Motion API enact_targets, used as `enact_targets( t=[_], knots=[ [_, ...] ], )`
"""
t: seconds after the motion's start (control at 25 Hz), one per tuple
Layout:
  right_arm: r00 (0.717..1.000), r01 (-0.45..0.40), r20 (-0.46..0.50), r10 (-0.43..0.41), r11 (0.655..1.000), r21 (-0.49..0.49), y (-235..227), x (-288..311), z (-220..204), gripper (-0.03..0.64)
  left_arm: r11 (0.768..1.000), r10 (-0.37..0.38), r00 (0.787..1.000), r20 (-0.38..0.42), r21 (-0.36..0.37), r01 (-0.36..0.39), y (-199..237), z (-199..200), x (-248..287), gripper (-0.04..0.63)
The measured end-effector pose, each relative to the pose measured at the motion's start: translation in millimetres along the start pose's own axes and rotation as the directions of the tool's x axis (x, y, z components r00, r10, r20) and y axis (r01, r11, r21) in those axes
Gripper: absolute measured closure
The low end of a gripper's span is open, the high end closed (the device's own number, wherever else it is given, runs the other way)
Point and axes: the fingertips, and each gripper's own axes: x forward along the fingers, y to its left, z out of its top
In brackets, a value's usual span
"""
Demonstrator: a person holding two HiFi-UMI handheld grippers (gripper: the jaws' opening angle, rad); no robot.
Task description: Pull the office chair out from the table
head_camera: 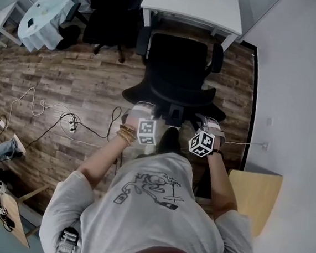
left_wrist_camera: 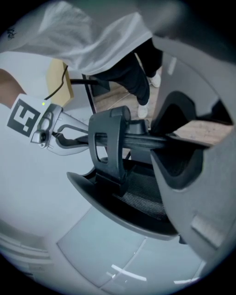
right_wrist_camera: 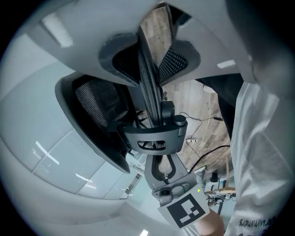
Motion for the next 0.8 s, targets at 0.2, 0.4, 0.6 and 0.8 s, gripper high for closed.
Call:
enact_targets(
  t=[0.2, 0.4, 0.6, 0.8],
  knots=[
    [1.0, 0.003, 0.0, -0.003, 1.0, 0.004, 26.4, -15.0, 6.1, 0.486, 1.0, -0.012, 1.0, 0.007, 0.011, 0.012, -24.8, -2.0, -16.4, 0.491],
    [1.0, 0.003, 0.003, -0.003, 1.0, 0.005, 49.3, -28.7, 10.3, 0.488, 1.0, -0.024, 1.0, 0.011, 0.011, 0.024, -44.9, -2.0, -30.3, 0.491],
    [1.0, 0.0, 0.0, 0.0, 1.0, 0.009, 68.0, -38.2, 14.4, 0.489, 0.999, -0.042, 0.999, 0.016, 0.012, 0.041, -62.6, -4.1, -40.9, 0.491],
    [1.0, -0.008, -0.005, 0.008, 1.0, 0.012, 80.7, -44.0, 17.1, 0.491, 0.998, -0.058, 0.998, 0.024, 0.009, 0.058, -73.0, -4.9, -48.0, 0.491]
  ],
)
